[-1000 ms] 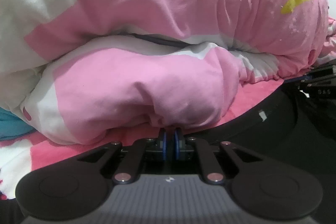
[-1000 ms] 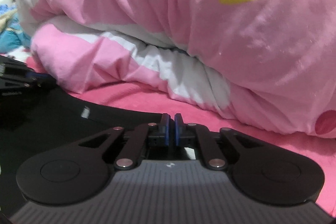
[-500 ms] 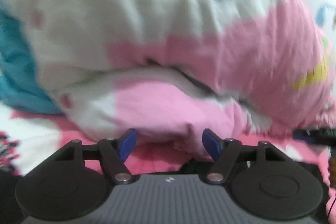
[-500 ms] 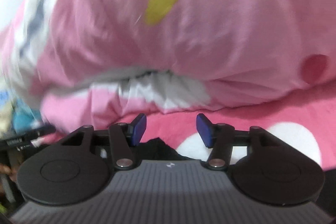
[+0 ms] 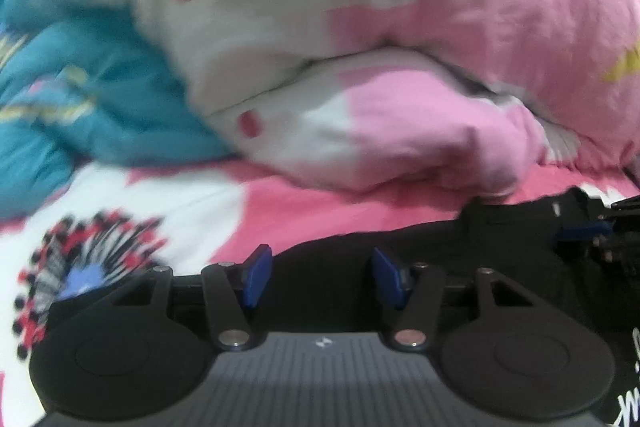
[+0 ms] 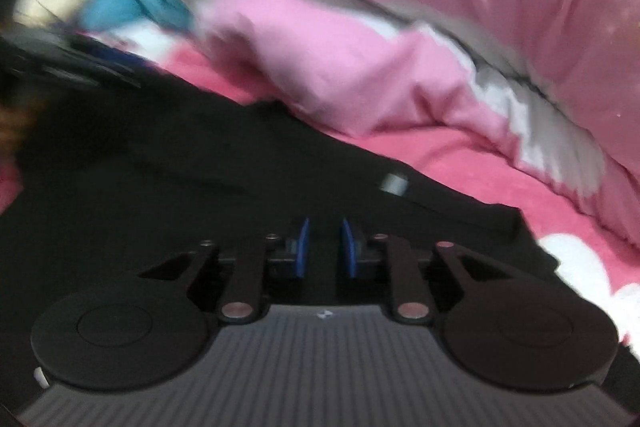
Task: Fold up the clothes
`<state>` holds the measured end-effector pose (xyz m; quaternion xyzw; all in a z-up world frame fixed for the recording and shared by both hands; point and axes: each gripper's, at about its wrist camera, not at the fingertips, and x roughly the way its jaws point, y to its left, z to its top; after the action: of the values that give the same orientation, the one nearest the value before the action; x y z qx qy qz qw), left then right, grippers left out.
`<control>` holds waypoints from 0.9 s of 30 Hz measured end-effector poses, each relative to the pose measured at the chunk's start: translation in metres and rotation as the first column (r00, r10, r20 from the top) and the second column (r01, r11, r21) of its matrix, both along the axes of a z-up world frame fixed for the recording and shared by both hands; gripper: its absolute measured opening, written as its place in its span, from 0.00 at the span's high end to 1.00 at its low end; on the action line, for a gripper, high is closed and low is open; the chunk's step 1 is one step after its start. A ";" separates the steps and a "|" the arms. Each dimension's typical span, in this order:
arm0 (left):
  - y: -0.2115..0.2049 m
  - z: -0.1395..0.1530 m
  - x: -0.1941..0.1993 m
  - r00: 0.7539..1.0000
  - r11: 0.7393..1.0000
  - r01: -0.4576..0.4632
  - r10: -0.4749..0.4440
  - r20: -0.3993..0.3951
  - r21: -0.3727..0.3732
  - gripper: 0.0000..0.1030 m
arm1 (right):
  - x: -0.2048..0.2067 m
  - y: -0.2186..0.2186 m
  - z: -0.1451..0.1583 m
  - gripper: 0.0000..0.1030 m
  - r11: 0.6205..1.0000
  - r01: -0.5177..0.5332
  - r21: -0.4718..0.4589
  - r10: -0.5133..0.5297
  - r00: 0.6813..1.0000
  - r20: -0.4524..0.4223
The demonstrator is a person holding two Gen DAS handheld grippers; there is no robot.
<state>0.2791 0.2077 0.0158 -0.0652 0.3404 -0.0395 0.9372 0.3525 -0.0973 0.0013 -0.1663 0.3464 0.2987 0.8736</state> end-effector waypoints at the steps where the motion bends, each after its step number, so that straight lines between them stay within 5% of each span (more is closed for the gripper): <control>1: 0.007 0.001 -0.005 1.000 1.000 -0.007 0.008 0.009 -0.016 0.45 | 0.009 -0.005 -0.001 0.86 0.999 0.043 0.003 -0.043 0.999 0.000; 4: 0.023 0.000 -0.012 0.999 0.999 -0.030 0.030 0.034 -0.020 0.45 | 0.022 -0.018 0.014 0.87 0.983 0.185 0.009 -0.185 0.982 0.042; 12: 0.038 -0.020 -0.019 0.993 0.992 -0.102 0.106 0.050 -0.073 0.46 | -0.012 0.057 0.021 0.87 0.990 -0.106 0.094 0.105 0.994 0.017; 15: 0.045 -0.022 -0.019 0.993 0.991 -0.094 0.100 0.059 -0.098 0.46 | 0.004 0.076 0.005 0.90 0.995 -0.085 0.042 0.086 0.996 -0.008; 18: 0.053 -0.023 -0.019 0.992 0.984 -0.097 0.107 0.061 -0.149 0.46 | 0.033 0.054 0.001 1.00 0.995 0.027 0.095 -0.022 0.998 -0.051; 20: 0.056 -0.023 -0.018 0.992 0.982 -0.099 0.110 0.061 -0.162 0.47 | 0.031 0.050 0.011 0.97 0.995 0.070 0.078 -0.070 0.998 -0.005; 27: 0.063 -0.026 -0.021 0.989 0.973 -0.115 0.130 0.066 -0.202 0.55 | 0.022 0.083 0.011 0.98 0.997 -0.021 0.074 0.022 1.000 -0.009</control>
<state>0.2581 0.2707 -0.0106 -0.1772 0.2929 -0.0177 0.9394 0.3741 -0.0145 0.0121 -0.1361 0.3375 0.3214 0.8743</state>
